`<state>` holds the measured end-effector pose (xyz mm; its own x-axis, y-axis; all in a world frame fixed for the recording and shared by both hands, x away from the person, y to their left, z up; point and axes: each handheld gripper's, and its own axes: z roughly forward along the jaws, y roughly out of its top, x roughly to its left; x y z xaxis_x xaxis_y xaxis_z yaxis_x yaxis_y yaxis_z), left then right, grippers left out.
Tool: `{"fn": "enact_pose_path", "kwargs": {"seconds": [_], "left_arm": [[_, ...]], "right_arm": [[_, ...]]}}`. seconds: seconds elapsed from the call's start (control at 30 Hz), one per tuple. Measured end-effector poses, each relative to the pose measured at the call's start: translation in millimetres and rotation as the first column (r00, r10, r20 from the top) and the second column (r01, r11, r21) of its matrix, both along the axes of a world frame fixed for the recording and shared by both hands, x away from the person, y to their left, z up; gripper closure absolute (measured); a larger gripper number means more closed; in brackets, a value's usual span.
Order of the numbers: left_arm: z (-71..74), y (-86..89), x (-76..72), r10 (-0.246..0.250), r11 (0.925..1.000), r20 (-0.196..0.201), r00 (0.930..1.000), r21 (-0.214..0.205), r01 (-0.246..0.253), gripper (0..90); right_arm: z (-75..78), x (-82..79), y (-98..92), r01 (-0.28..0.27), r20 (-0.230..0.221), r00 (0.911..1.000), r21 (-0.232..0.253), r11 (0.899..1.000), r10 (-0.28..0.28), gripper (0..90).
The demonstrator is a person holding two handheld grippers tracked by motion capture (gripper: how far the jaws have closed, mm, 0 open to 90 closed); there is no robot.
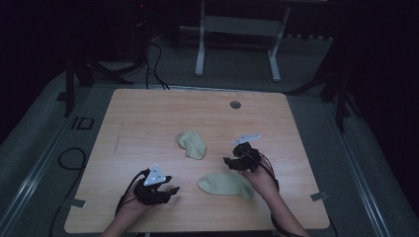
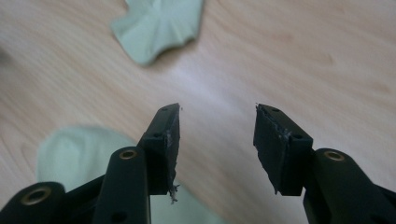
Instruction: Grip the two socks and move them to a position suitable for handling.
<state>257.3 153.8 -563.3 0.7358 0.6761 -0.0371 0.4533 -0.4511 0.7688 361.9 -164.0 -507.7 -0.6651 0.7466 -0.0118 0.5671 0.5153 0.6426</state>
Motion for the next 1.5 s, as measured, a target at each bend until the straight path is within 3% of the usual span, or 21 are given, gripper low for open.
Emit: {"fn": "enact_pose_path", "kwargs": {"seconds": [0.13, 0.27, 0.5, 0.7, 0.8, 0.87, 0.9, 1.07, 1.2, 1.23, 1.33, 1.4, 1.47, 1.5], "left_arm": [[-1.3, 8.3, -3.9, 0.022, 0.9997, -0.003, 0.9998, -0.009, -0.022, 46.9], [-2.1, 17.5, -9.0, 0.049, 0.9984, -0.002, 0.9988, -0.028, -0.049, 46.9], [-5.1, 21.2, -8.0, 0.064, 0.9971, -0.014, 0.9979, -0.041, -0.064, 46.9], [-4.4, 19.0, -9.1, 0.059, 0.9973, -0.003, 0.9983, -0.043, -0.059, 45.3], [-4.0, 18.8, -9.9, 0.057, 0.9974, 0.000, 0.9984, -0.043, -0.057, 45.4], [-3.4, 19.0, -10.4, 0.057, 0.9972, 0.002, 0.9984, -0.048, -0.056, 44.2], [-3.3, 19.1, -10.6, 0.056, 0.9971, 0.003, 0.9984, -0.051, -0.056, 44.2], [-5.5, 18.4, -9.9, 0.055, 0.9971, -0.005, 0.9985, -0.052, -0.055, 43.4], [-5.9, 18.5, -10.1, 0.059, 0.9969, -0.002, 0.9982, -0.051, -0.059, 41.4], [-5.8, 18.8, -10.3, 0.061, 0.9968, -0.002, 0.9981, -0.051, -0.061, 41.4], [-5.6, 20.0, -10.3, 0.064, 0.9967, -0.001, 0.9980, -0.051, -0.064, 41.4], [-5.9, 20.1, -10.3, 0.065, 0.9966, -0.002, 0.9979, -0.051, -0.065, 41.4], [-6.1, 19.6, -10.6, 0.065, 0.9966, -0.002, 0.9979, -0.050, -0.065, 41.3], [-6.0, 19.3, -10.9, 0.064, 0.9968, -0.002, 0.9979, -0.047, -0.064, 41.3]], "right_arm": [[4.7, 6.2, 12.9, -0.017, 0.009, 0.9998, -0.006, 1.000, 0.017, 50.6], [11.1, 20.5, 40.0, -0.042, 0.013, 0.9990, -0.012, 0.999, 0.042, 50.5], [9.7, 37.8, 71.1, -0.079, 0.005, 0.9969, -0.027, 0.997, 0.079, 48.7], [-0.2, 59.1, 102.5, -0.075, -0.036, 0.9966, -0.029, 0.997, 0.074, 44.5], [-1.9, 61.4, 105.8, -0.073, -0.042, 0.9965, -0.028, 0.997, 0.072, 43.5], [-12.2, 73.3, 124.1, -0.078, -0.071, 0.9945, -0.013, 0.997, 0.077, 39.7], [-12.2, 73.3, 124.1, -0.078, -0.071, 0.9945, -0.013, 0.997, 0.077, 39.7], [-25.3, 86.3, 141.2, -0.036, -0.088, 0.9956, -0.034, 0.999, 0.033, 39.6], [-36.2, 92.0, 152.5, -0.022, -0.077, 0.9969, -0.083, 0.996, 0.015, 40.0], [-40.4, 92.0, 155.5, -0.027, -0.059, 0.9980, -0.111, 0.993, 0.020, 41.7], [-40.7, 91.2, 156.3, -0.021, -0.054, 0.9984, -0.109, 0.994, 0.015, 45.0], [-40.7, 89.4, 156.0, -0.020, -0.049, 0.9987, -0.104, 0.994, 0.015, 51.4], [-40.3, 87.0, 156.0, -0.021, -0.041, 0.9990, -0.105, 0.994, 0.017, 64.6], [-40.3, 87.0, 156.0, -0.021, -0.041, 0.9990, -0.105, 0.994, 0.017, 64.6]]}}
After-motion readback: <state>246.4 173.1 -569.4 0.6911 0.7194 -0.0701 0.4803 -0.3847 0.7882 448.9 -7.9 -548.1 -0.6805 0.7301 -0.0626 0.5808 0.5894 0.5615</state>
